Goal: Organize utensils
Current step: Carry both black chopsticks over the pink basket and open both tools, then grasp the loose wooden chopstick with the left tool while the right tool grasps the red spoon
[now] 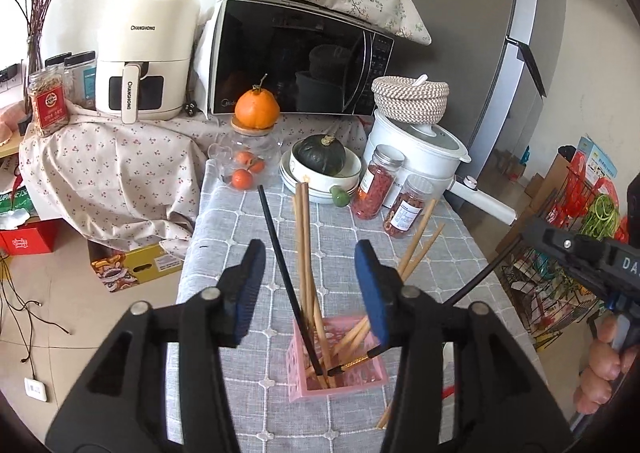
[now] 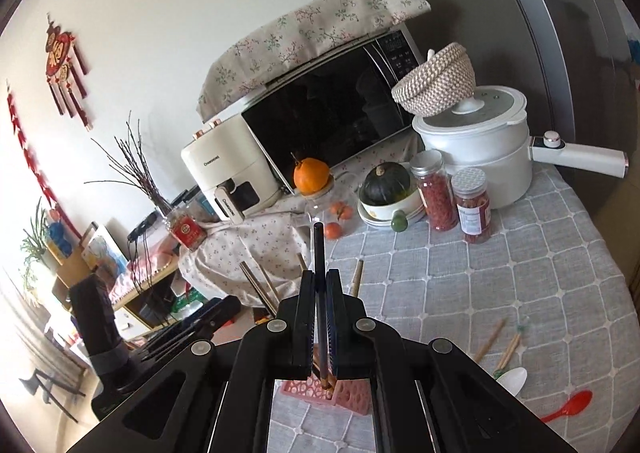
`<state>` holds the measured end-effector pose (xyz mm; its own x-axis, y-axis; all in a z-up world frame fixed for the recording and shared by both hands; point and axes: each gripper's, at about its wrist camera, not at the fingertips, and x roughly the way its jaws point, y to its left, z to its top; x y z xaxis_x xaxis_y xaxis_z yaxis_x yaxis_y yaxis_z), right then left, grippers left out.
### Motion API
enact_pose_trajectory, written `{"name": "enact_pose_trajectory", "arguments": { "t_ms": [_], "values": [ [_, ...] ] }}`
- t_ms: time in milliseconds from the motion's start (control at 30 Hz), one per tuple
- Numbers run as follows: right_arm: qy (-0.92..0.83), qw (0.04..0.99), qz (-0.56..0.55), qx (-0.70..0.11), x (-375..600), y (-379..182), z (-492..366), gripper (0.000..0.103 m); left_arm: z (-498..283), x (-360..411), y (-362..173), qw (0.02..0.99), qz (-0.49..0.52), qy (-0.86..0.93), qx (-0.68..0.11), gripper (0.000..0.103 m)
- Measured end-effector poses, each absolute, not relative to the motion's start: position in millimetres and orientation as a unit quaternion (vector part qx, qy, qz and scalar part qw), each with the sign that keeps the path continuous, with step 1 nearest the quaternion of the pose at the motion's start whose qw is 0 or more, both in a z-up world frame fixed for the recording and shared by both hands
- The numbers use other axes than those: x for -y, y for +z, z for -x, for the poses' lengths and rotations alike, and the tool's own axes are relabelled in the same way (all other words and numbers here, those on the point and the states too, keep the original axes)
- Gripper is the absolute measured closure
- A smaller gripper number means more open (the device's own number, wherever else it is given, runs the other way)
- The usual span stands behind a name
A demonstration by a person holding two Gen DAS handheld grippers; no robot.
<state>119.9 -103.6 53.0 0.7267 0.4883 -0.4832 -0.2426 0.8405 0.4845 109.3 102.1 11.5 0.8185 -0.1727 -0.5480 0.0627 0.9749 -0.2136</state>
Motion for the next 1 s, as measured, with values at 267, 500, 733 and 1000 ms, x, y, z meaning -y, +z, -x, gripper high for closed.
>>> {"name": "enact_pose_trajectory", "arguments": {
  "t_ms": [267, 500, 733, 1000],
  "values": [
    [0.197, 0.895, -0.195, -0.348, 91.3, 23.4, -137.8, 0.098, -105.8, -104.9, 3.1, 0.94, 0.086, -0.054, -0.326, 0.034],
    [0.22, 0.899, -0.205, -0.317, 102.6, 37.5, -128.0, 0.053, -97.4, -92.5, 2.6, 0.936, 0.06, -0.063, -0.342, 0.021],
    [0.2, 0.912, -0.197, -0.3, 140.8, 58.0, -108.7, 0.041, -88.5, -69.4, 6.0, 0.928, 0.043, -0.091, -0.359, 0.018],
    [0.124, 0.91, -0.191, -0.348, 203.2, 40.9, -101.5, 0.034, -74.6, -17.1, 6.8, 0.915, -0.007, -0.151, -0.373, 0.017]
  ]
}}
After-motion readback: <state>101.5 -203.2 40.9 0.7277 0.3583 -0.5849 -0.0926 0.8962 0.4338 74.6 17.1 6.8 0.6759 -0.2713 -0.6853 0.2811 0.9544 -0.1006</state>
